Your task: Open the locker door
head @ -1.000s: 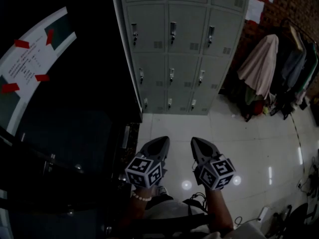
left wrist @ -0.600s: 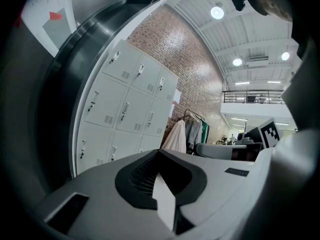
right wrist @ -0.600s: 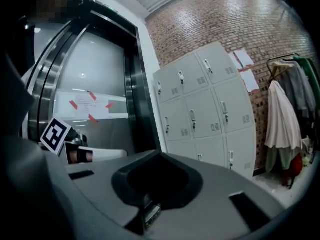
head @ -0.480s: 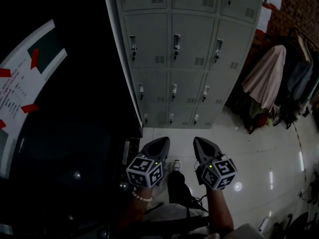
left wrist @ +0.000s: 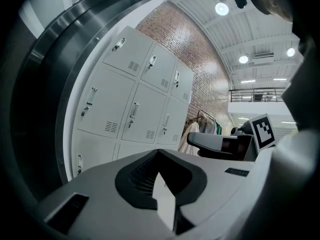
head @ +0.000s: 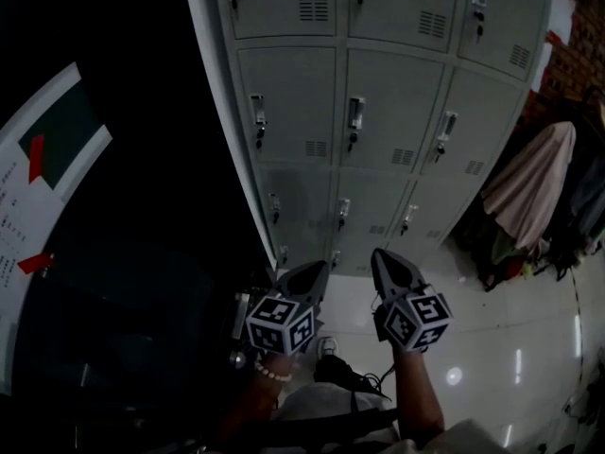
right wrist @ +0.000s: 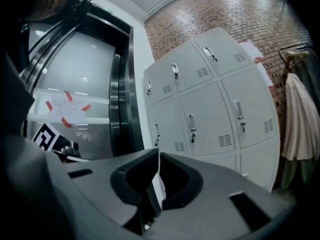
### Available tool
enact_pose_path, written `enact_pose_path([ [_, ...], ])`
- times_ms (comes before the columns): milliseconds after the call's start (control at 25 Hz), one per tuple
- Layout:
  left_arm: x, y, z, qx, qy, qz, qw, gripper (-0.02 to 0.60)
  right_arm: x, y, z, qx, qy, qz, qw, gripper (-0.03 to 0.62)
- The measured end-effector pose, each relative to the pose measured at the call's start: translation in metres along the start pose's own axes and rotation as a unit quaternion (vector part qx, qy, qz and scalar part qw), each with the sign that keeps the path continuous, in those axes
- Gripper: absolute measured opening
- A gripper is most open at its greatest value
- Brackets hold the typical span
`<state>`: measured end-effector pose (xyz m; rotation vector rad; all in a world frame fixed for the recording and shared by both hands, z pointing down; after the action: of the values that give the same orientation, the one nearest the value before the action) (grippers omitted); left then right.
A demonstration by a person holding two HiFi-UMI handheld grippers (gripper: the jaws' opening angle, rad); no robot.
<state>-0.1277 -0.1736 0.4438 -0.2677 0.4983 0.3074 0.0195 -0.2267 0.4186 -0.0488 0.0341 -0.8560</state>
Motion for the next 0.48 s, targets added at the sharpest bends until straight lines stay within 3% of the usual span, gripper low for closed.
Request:
enact_pose_path([
  [360,-0.044,-0.092,-0.049,0.002,0.004,-0.006,1.0,-0.002,0.08,-0.118,-0.015,0.0,0.017,0.013,1.0,0.037],
  [480,-0.058,-0.119,-0.063,0.007,0.01,-0.005,0.9999,-0.002,0.1,-0.155,-0.016,-0.006,0.021,0.011,1.0,0.117],
])
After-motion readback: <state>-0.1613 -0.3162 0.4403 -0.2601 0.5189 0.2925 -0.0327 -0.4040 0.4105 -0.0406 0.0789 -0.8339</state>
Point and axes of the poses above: the fingertips, and each gripper's own axes: y backward along the fingers, x to its right, z out of its underside, the point moved 5 cm from there along y, backward along the fingers, and after that the axes turned 13 degrees about y, right-handed, at the moved point
